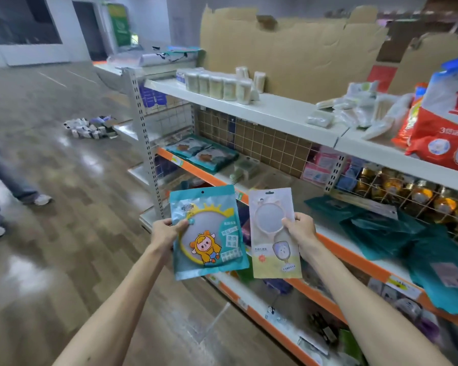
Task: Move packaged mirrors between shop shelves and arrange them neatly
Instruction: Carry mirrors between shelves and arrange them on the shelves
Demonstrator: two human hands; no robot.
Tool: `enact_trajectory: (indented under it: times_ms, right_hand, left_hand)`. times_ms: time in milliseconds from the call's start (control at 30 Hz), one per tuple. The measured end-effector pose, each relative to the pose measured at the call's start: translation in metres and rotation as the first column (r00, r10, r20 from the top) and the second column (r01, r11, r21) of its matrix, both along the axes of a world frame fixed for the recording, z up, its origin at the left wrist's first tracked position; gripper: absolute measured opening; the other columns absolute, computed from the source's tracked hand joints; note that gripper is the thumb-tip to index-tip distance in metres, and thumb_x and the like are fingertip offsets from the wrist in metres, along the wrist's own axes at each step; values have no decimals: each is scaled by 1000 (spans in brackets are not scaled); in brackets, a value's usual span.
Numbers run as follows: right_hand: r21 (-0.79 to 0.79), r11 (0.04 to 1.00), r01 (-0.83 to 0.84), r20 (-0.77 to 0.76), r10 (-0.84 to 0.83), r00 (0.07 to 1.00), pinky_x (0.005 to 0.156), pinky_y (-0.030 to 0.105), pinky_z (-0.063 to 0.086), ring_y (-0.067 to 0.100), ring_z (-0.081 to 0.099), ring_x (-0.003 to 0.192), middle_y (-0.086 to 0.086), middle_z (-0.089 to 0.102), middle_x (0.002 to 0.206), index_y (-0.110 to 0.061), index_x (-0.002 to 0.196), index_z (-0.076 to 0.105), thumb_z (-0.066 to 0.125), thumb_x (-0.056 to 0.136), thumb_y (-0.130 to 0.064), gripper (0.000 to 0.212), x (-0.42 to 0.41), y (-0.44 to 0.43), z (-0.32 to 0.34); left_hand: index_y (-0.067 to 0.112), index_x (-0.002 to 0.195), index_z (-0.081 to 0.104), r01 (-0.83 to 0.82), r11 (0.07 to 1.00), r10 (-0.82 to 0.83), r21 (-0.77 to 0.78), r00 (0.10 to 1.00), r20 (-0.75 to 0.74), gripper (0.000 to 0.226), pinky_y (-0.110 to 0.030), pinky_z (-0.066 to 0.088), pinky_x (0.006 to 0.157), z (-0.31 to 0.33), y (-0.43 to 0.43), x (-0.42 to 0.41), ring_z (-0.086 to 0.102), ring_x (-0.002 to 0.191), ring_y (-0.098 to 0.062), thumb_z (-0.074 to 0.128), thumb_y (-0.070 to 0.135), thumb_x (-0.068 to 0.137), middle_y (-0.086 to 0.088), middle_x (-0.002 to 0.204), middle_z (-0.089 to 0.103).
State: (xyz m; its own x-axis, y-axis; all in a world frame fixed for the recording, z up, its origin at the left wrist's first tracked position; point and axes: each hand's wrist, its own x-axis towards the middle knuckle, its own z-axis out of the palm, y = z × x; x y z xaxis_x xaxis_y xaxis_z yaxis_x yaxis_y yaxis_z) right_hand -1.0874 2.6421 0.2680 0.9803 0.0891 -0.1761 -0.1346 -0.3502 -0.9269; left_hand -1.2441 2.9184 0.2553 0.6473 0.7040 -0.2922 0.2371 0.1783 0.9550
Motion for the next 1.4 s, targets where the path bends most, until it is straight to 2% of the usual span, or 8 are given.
enact_trajectory:
  times_ms: [433,567,633,733,867,1133,1300,1400]
  right_hand:
    - [40,993,111,-64,-108,992,60,34,51,30,65,75,14,70,86,-2,90,66,60,82,-12,14,96,106,-25]
    - [91,983,158,-82,-151,985,56,31,42,28,58,67,13,63,73,-4,72,59,59,83,-7,11,151,136,-31]
    - [99,979,180,-91,-171,981,52,26,34,20,47,61,5,52,64,-10,64,50,57,85,-1,24,175,147,-31]
    - [120,969,216,-102,-205,973,58,28,43,22,56,73,10,61,80,-2,83,62,59,86,-2,3,205,158,-34]
    - [108,943,315,-150,-298,943,86,35,50,29,60,105,15,62,117,0,127,53,64,90,-12,41,231,153,-41]
    - [16,847,532,-188,-520,833,78,26,42,19,52,91,18,63,122,-3,123,61,53,95,-9,30,258,105,-48]
    - [36,719,694,-173,-679,713,75,30,45,22,55,90,17,65,115,-8,107,61,61,94,-9,13,265,98,-54]
    - [18,715,699,-159,-688,708,69,23,44,23,52,95,16,61,118,0,119,56,56,97,-10,24,282,104,-59]
  left_hand:
    - [2,97,71,98,995,-97,22,994,-47,18,-28,52,54,-12,108,119,68,68,-22,73,16,85,-10,83,73]
    - [1,90,69,135,989,-132,58,990,-44,11,-18,44,36,1,145,182,62,45,-12,72,11,85,-11,73,68]
    - [0,92,73,165,983,-160,86,985,-68,19,-20,47,43,6,163,213,66,51,-14,77,15,80,-11,74,71]
    - [0,90,73,198,978,-194,69,979,-58,18,-22,47,42,11,181,257,66,50,-15,78,14,81,-10,73,72]
    - [3,76,67,293,952,-285,90,954,-94,16,-16,37,35,12,182,308,55,36,-7,76,14,83,-1,56,66]
    - [0,74,68,519,846,-493,122,849,-189,16,-24,39,48,3,175,410,52,49,-19,79,11,78,-3,54,63]
    - [-1,92,69,576,810,-558,108,815,-158,10,-28,45,60,4,182,462,58,67,-19,71,2,83,-16,90,67]
    - [1,104,68,655,755,-647,30,751,-129,20,-28,51,62,4,188,491,67,72,-19,69,14,89,-19,100,71]
